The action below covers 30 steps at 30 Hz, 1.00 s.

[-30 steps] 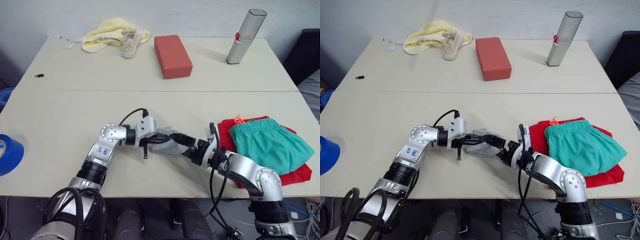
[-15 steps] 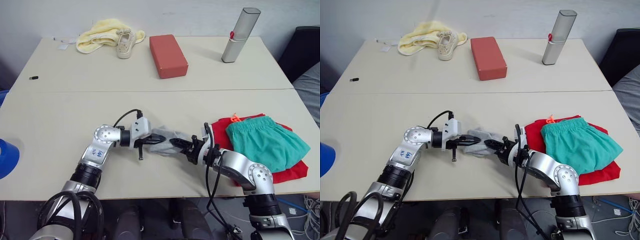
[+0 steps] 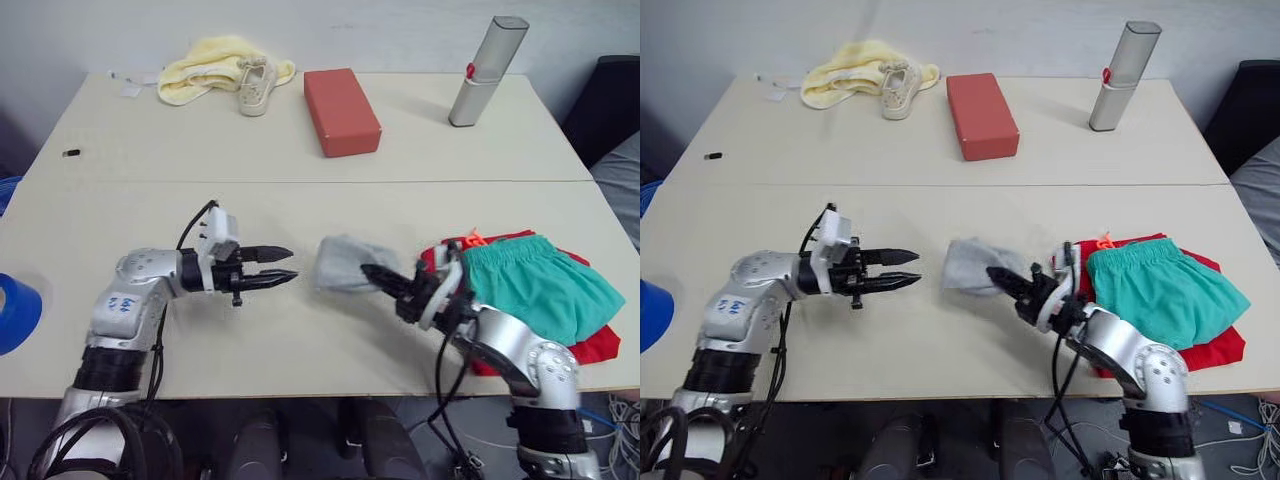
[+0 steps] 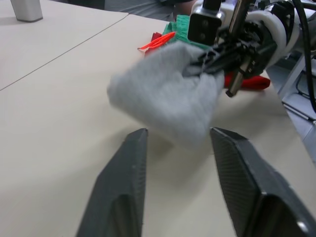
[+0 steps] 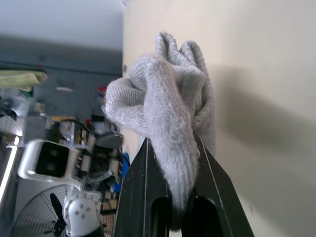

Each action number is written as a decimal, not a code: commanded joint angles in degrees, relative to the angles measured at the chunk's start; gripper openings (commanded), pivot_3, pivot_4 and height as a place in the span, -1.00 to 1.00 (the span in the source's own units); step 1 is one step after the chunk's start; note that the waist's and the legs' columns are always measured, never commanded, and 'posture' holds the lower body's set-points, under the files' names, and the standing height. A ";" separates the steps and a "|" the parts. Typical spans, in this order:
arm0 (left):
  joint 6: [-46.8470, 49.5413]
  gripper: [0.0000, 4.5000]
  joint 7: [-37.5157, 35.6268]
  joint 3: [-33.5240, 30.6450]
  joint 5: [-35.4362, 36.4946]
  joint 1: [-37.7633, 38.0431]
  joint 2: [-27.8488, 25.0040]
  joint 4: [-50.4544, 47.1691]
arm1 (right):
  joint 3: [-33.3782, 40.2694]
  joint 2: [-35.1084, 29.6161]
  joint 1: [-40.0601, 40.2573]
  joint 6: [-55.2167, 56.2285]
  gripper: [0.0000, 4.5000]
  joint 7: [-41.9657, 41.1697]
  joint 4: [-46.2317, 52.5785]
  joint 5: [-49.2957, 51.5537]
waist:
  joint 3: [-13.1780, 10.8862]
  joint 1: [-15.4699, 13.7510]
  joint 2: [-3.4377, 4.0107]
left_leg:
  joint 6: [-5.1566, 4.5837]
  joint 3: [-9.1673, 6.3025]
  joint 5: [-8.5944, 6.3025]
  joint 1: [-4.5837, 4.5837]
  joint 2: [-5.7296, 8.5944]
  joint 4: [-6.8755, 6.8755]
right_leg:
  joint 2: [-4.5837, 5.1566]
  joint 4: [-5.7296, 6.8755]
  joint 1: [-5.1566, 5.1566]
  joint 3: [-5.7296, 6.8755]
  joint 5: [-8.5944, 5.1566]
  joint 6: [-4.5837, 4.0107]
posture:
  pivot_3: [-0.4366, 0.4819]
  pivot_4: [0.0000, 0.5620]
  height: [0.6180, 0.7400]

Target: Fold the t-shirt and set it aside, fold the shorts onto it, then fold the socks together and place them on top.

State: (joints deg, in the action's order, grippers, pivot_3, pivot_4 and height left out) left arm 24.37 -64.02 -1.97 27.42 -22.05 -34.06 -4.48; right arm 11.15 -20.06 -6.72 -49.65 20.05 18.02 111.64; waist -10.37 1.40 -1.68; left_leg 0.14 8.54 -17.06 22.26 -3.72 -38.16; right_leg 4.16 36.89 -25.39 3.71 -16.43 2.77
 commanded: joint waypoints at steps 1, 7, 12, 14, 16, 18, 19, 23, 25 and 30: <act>-1.69 0.48 3.94 -2.11 0.98 2.20 1.25 -5.71 | 8.36 -0.03 3.53 3.39 -1.00 -1.21 8.73 1.36 | 0.00 -0.05 0.00 | -0.01 0.00 -0.01 0.01 0.02 0.00 | 0.01 -0.01 0.00 0.00 0.00 0.00 | -0.05 -0.47 1.00; -0.75 0.98 6.51 -0.57 2.10 3.75 3.49 -7.73 | 19.19 1.27 6.35 15.38 -1.00 4.58 19.15 1.36 | 0.00 0.14 0.01 | -0.15 0.00 -0.09 -0.05 0.03 0.03 | -0.03 0.03 0.01 -0.02 0.02 0.04 | -0.05 -0.47 1.00; 0.42 0.98 -1.69 2.21 6.58 2.99 2.43 -9.13 | 25.64 2.13 11.09 28.78 -1.00 12.52 27.97 1.36 | -0.01 0.12 0.03 | 0.11 0.01 0.02 -0.06 0.02 0.10 | -0.10 -0.03 0.00 -0.02 0.02 0.03 | -0.05 -0.47 1.00; -0.78 0.98 -2.40 2.67 6.56 2.77 2.80 -9.23 | 26.91 2.15 13.44 33.35 -1.00 15.06 30.48 1.36 | -0.02 0.12 0.04 | 0.12 0.02 0.03 -0.06 0.02 0.10 | -0.09 -0.03 0.00 -0.05 0.02 0.04 | -0.05 -0.47 1.00; -1.30 0.98 -4.19 3.18 6.64 3.12 2.27 -9.21 | 28.36 2.28 16.27 37.09 -1.00 17.16 32.07 1.36 | -0.02 0.13 0.04 | 0.11 0.03 0.03 -0.07 0.05 0.09 | -0.08 -0.01 0.00 -0.08 0.01 0.04 | -0.05 -0.47 1.00; -1.09 0.98 -5.00 3.20 7.21 3.30 2.12 -9.15 | 29.24 2.67 20.04 39.29 -1.00 18.95 32.61 1.36 | -0.02 0.13 0.04 | 0.12 0.03 0.03 -0.10 0.04 0.09 | -0.09 -0.01 0.02 -0.09 0.01 0.04 | -0.05 -0.47 1.00; -1.03 0.98 -5.26 3.15 7.37 3.29 2.08 -9.08 | 29.21 2.77 21.46 40.09 -1.00 19.53 32.81 1.36 | -0.02 0.13 0.04 | 0.12 0.03 0.03 -0.10 0.03 0.10 | -0.10 -0.01 0.02 -0.09 0.01 0.04 | -0.05 -0.47 1.00; -2.34 0.98 -4.53 2.26 7.50 3.00 3.01 -8.94 | 27.61 4.28 28.43 39.40 -1.00 20.63 30.90 1.36 | -0.01 0.16 0.06 | 0.12 0.04 0.04 -0.13 0.03 0.10 | -0.08 0.00 0.02 -0.14 0.01 0.04 | -0.05 -0.47 1.00; -2.56 0.98 -4.18 2.40 7.47 2.91 3.26 -9.10 | 26.73 3.42 27.84 36.33 -1.00 22.63 25.95 1.36 | -0.01 0.30 0.06 | 0.12 0.04 0.04 -0.15 0.02 0.10 | -0.09 0.00 0.03 -0.14 0.01 0.03 | -0.05 -0.47 1.00; -2.78 0.98 -3.54 2.35 7.17 2.12 3.42 -9.85 | 26.85 1.81 19.94 28.82 -1.00 26.84 14.56 1.36 | -0.04 0.27 0.10 | 0.08 0.06 0.03 -0.24 0.04 0.09 | -0.08 -0.01 0.13 -0.18 0.00 0.00 | -0.05 -0.47 1.00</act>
State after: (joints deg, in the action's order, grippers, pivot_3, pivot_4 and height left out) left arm 22.45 -67.95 1.01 33.61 -18.96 -30.43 -11.74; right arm 37.67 -17.76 14.48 -18.51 45.90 33.50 112.26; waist -10.41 1.67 -1.58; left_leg 0.22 8.59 -17.04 22.02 -3.69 -38.06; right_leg 4.07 36.88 -25.26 3.53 -16.45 2.75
